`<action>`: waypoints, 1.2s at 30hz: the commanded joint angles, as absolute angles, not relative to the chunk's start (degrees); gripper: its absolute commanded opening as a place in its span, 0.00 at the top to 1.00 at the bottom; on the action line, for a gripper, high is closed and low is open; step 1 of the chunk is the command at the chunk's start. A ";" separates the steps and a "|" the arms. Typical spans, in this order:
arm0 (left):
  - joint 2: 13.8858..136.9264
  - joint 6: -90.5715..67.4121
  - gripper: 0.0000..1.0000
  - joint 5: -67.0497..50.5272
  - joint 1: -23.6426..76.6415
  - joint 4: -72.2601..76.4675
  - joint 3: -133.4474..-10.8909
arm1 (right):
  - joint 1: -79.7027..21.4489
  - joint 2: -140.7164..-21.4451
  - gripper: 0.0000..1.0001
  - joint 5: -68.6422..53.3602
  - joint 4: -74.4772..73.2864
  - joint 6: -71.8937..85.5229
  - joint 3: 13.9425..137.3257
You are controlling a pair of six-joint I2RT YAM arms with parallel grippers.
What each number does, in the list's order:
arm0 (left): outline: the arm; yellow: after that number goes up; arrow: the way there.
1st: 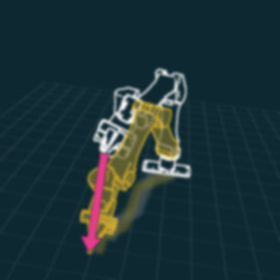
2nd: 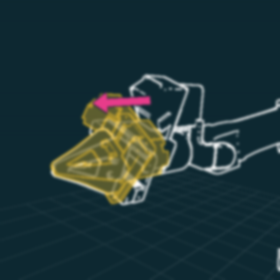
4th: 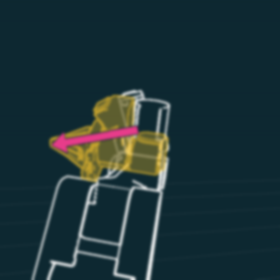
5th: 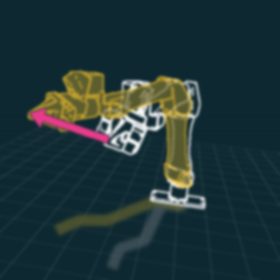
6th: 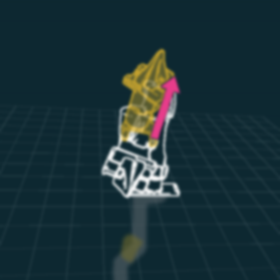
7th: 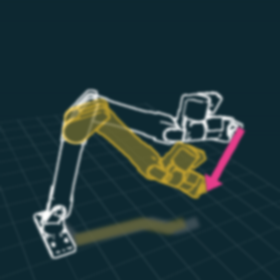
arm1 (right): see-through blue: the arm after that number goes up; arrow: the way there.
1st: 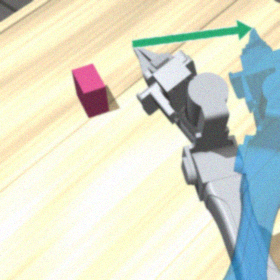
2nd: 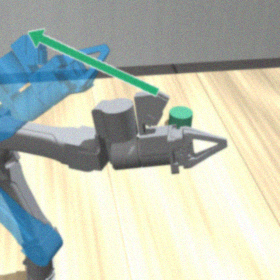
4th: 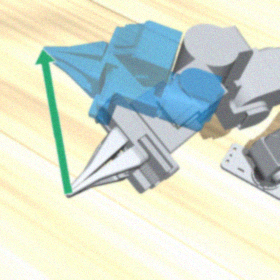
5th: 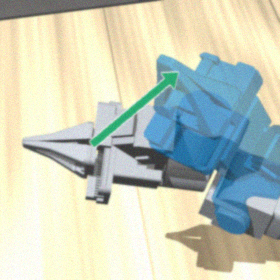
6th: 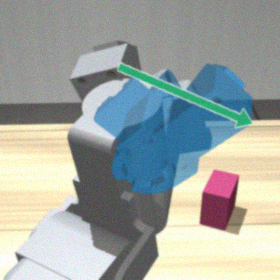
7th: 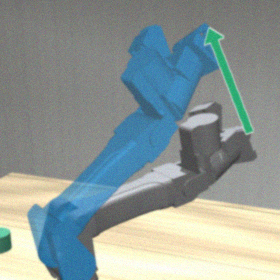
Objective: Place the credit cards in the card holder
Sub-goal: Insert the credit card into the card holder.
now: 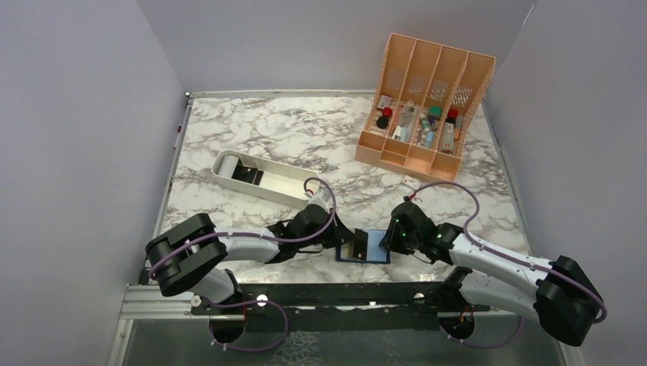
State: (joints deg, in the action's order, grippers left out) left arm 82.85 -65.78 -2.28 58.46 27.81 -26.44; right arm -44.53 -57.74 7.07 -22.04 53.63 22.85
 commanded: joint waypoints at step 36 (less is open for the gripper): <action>83.79 -67.14 1.00 5.02 58.80 30.67 -23.75 | -44.74 -58.64 0.71 2.14 -19.10 54.20 18.32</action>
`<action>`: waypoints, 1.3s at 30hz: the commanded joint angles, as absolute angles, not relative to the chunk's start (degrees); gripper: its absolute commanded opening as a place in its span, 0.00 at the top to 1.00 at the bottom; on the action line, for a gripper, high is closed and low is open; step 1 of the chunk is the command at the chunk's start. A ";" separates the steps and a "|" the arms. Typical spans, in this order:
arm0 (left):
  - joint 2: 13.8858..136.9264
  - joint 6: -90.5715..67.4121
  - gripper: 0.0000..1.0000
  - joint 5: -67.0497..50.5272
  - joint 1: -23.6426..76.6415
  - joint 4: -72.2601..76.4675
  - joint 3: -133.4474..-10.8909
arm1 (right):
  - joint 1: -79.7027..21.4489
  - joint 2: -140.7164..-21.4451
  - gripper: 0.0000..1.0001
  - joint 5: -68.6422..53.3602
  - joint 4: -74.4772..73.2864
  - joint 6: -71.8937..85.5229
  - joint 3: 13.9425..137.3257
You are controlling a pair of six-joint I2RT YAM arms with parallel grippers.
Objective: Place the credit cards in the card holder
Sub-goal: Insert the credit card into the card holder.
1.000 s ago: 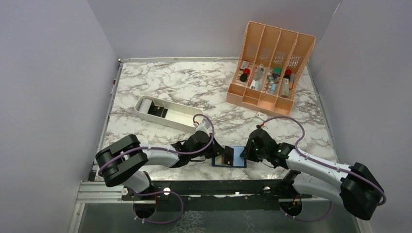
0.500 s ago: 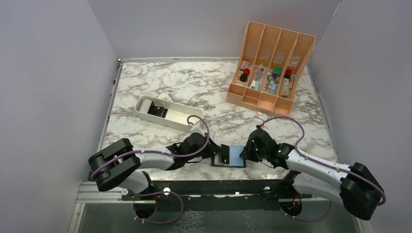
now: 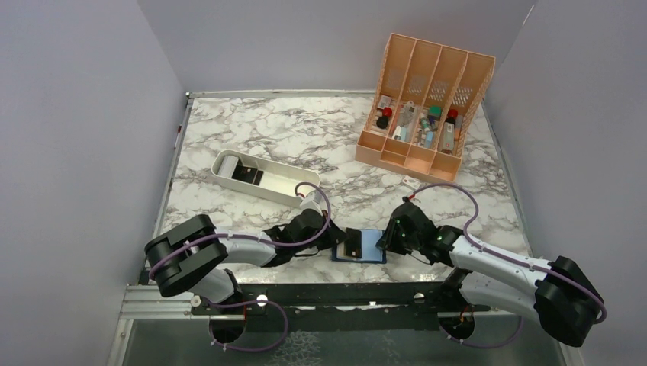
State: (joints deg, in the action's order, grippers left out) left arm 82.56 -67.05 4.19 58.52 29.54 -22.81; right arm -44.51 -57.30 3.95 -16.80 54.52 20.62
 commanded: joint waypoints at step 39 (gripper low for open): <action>93.85 -65.55 1.00 2.92 62.75 30.85 -30.74 | -44.74 -61.53 0.71 0.09 -15.29 53.96 18.46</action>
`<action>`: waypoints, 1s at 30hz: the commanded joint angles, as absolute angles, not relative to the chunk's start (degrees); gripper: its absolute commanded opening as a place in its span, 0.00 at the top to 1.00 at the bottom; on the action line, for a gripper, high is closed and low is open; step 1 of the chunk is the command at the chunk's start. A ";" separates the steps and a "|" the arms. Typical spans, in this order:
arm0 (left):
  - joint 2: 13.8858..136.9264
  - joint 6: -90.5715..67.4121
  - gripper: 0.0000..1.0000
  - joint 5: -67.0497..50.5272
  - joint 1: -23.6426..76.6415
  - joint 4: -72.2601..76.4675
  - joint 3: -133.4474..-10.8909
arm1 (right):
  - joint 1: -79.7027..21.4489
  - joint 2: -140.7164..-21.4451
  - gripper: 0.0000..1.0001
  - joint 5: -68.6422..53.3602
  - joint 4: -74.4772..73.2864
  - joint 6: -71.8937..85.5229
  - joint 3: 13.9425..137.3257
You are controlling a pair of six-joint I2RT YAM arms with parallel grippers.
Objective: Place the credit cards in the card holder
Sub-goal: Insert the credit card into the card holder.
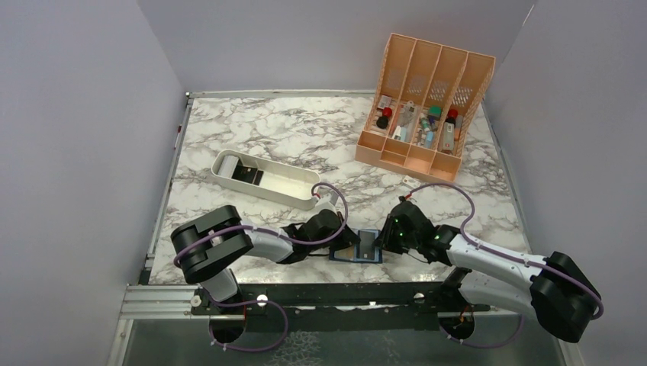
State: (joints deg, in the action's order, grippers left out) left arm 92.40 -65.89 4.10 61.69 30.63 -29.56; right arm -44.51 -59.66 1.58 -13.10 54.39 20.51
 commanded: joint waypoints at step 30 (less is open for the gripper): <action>93.46 -66.21 0.55 2.27 64.59 30.76 -32.32 | -44.74 -61.82 0.72 1.05 -15.35 53.91 18.78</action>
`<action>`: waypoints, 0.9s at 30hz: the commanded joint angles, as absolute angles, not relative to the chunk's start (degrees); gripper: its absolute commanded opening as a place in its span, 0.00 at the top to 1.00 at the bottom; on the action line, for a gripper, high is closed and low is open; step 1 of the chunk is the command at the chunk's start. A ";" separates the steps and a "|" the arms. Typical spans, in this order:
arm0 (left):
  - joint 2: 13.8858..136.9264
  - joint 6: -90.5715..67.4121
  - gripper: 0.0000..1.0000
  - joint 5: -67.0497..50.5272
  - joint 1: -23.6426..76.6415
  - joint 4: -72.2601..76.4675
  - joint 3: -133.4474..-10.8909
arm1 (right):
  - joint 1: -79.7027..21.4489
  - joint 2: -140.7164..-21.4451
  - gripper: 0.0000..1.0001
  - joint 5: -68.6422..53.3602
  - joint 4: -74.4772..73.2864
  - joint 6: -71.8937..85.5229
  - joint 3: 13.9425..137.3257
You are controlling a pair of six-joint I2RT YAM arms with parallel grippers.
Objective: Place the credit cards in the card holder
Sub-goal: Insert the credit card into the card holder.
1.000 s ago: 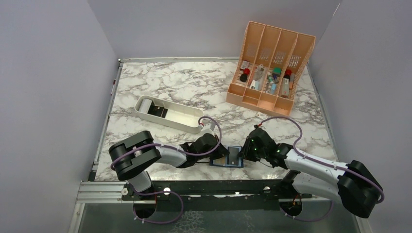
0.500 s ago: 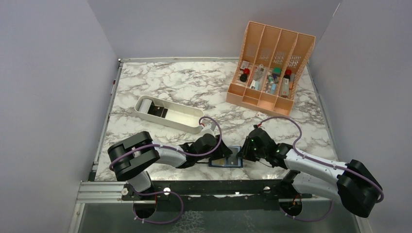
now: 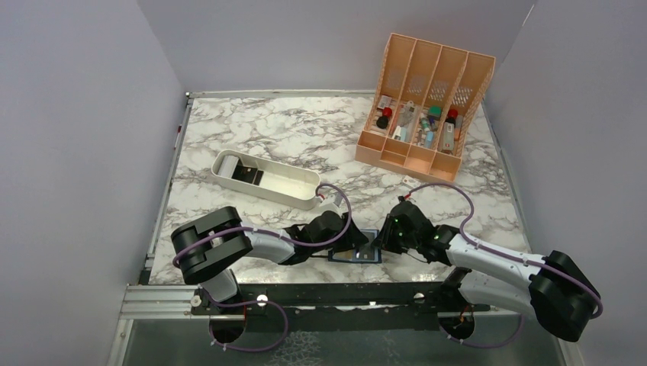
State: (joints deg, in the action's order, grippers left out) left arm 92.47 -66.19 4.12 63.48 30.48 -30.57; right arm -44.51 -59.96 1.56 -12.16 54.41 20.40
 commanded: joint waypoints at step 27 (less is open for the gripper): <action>89.86 -61.75 0.48 6.44 64.41 17.89 -36.12 | -44.74 -58.24 0.70 2.11 -18.75 53.52 21.08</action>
